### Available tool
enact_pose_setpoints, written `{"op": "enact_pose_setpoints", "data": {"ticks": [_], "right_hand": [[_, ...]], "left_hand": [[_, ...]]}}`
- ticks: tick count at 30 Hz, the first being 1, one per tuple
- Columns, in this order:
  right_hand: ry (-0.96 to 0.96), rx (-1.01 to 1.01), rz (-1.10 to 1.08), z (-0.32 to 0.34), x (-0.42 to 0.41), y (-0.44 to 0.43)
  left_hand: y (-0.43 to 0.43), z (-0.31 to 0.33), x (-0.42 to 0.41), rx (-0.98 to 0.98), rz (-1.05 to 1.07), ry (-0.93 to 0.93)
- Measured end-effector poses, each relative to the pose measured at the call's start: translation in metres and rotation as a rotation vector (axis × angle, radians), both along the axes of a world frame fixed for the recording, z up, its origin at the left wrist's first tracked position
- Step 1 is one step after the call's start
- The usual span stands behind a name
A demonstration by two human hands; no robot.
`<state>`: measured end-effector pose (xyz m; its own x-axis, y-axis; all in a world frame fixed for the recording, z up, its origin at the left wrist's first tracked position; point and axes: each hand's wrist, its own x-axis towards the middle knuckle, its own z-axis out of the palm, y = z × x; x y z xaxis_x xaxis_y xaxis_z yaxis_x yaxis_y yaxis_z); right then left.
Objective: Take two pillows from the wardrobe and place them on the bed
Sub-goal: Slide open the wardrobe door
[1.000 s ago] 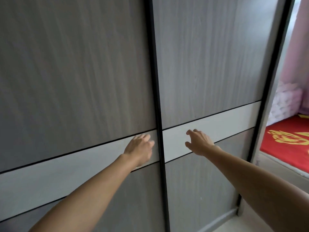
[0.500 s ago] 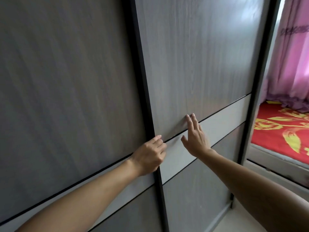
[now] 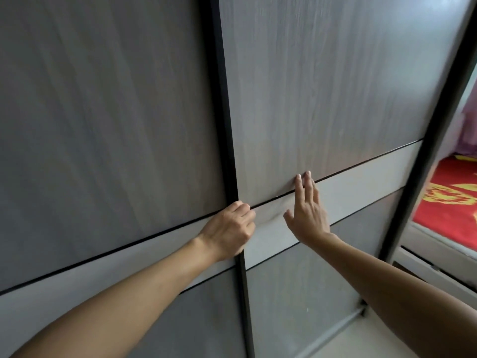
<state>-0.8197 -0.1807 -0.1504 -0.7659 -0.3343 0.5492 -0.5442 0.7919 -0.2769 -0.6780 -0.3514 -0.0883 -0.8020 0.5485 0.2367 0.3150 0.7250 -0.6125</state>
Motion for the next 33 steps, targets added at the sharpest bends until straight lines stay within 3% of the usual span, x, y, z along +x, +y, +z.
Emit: {"op": "enact_pose_setpoints", "data": {"ticks": [18,33], "right_hand": [[0.299,0.203,0.446,0.016,0.113,-0.078],[0.321,0.267,0.425,0.007,0.254,-0.203]], "left_hand": [[-0.087,0.004,0.181,-0.003,0.463,0.038],[-0.202,0.004,0.353,-0.100,0.661,-0.067]]}}
